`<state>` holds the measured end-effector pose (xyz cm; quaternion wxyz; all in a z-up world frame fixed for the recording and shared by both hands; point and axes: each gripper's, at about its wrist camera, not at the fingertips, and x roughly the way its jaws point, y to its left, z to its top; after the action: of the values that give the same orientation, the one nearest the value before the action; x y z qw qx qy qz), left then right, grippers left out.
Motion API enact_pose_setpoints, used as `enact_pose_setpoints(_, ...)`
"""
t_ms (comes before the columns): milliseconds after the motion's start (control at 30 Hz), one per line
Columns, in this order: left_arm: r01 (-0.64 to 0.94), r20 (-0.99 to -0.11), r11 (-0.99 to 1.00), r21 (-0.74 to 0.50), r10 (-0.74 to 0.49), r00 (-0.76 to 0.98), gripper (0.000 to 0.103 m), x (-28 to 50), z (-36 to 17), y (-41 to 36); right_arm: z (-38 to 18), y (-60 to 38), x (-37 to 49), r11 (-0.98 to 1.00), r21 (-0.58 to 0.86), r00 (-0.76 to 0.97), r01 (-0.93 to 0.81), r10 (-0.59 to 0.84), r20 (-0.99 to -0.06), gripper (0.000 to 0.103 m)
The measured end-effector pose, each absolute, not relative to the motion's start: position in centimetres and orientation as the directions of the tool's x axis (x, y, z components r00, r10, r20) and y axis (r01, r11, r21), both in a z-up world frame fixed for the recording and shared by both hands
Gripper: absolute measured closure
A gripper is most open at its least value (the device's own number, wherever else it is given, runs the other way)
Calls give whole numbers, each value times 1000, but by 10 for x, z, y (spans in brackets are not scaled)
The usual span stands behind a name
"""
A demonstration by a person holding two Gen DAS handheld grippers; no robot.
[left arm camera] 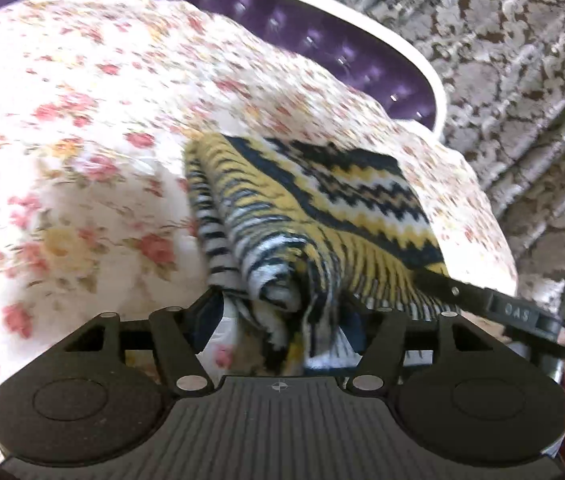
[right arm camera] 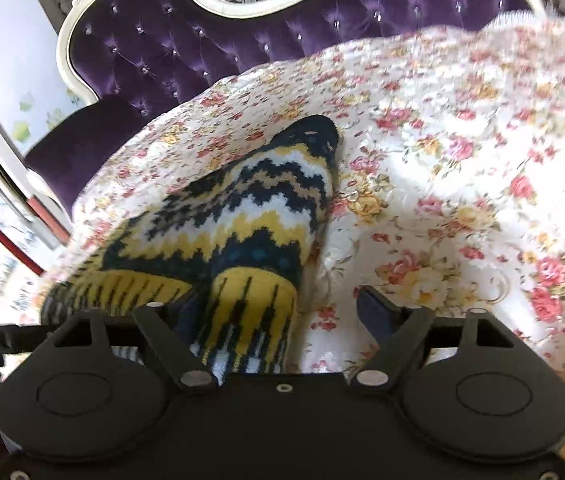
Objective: Fold small clothes
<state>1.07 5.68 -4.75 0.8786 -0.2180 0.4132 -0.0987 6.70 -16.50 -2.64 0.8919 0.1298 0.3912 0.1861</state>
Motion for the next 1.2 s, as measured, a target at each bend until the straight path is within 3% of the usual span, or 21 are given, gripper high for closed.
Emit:
enact_pose_setpoints(167,-56,-666,903,-425,-270,695,37,-5,-36,61,-31,-168,60,900,380,644,-216,423,-638,15)
enact_pose_setpoints(333,-60,-599,959,-275,-123,791,37,-22,-9,54,-24,-168,53,905,362,664,-226,415,-623,9)
enact_pose_setpoints(567,-6,-540,992,-128,-65,839,34,-12,-5,31,3,-167,39,918,300,741,-261,390,-547,0)
enact_pose_setpoints(867,-75,-643,991,-110,-13,766,33,24,-47,37,27,-144,54,861,305,734,-408,507,-452,0)
enact_pose_setpoints(1067,-89,-644,986,-138,-21,765,30,24,-51,42,22,-123,67,791,335,663,-511,611,-433,0)
enact_pose_setpoints(1200,-93,-648,984,-152,-28,761,28,25,-52,44,-4,-118,85,805,358,613,-473,593,-523,0)
